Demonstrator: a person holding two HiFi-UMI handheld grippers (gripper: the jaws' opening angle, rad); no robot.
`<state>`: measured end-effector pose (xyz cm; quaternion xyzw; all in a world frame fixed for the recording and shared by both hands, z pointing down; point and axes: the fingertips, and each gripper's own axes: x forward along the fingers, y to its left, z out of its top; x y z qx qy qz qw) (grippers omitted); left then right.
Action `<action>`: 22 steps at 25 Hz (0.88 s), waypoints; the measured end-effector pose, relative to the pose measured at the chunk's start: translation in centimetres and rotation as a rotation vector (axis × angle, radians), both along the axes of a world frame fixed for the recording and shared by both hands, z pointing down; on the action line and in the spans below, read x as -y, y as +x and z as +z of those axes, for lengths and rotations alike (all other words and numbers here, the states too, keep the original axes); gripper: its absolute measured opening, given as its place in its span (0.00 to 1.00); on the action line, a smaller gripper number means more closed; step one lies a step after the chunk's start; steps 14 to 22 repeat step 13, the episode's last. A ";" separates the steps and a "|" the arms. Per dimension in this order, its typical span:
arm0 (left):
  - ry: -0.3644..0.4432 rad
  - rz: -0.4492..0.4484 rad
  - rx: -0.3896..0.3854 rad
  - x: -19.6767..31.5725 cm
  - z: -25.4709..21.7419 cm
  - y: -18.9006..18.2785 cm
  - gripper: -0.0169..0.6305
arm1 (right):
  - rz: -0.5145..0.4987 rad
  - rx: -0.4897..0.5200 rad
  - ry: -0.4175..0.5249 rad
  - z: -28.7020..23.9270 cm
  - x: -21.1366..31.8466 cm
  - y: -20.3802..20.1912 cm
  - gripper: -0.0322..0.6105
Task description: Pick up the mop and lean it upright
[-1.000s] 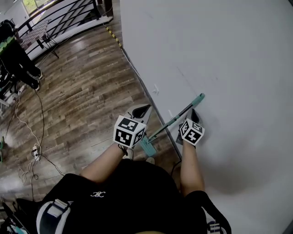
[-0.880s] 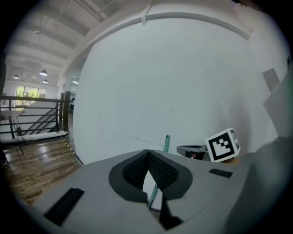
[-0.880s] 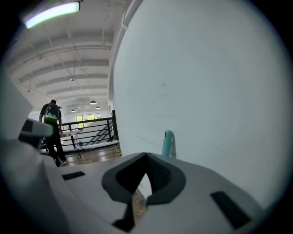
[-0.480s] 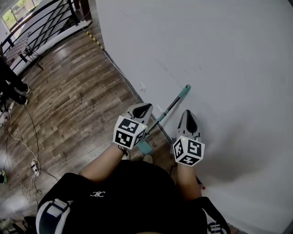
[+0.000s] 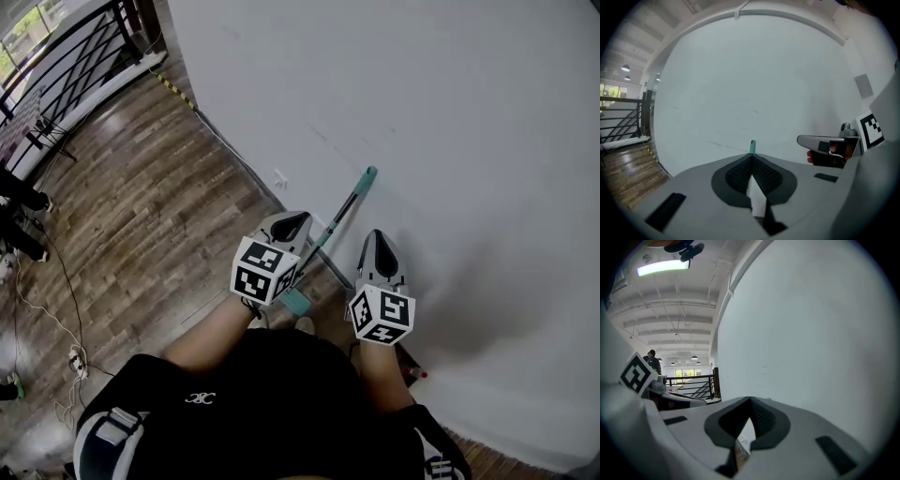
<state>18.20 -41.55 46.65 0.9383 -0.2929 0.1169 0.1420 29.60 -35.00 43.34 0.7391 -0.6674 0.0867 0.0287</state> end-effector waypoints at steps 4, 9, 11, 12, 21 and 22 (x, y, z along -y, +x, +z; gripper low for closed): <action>-0.001 0.007 0.005 -0.2 0.0 0.1 0.02 | -0.017 0.021 -0.001 0.1 -0.2 -0.5 0.07; -0.010 -0.005 0.013 0.0 0.2 0.1 0.02 | -0.023 0.023 -0.002 0.1 0.1 -0.5 0.07; -0.013 -0.006 0.010 -0.2 0.2 0.2 0.02 | -0.021 0.027 -0.006 0.2 -0.1 -0.3 0.07; -0.013 -0.006 0.009 -0.4 0.1 0.3 0.02 | -0.019 0.028 -0.008 0.2 -0.2 -0.2 0.07; -0.014 -0.005 0.008 -0.5 0.1 0.3 0.02 | -0.017 0.029 -0.009 0.2 -0.3 -0.1 0.07; -0.014 -0.005 0.008 -0.5 0.1 0.3 0.02 | -0.017 0.029 -0.009 0.2 -0.3 -0.1 0.07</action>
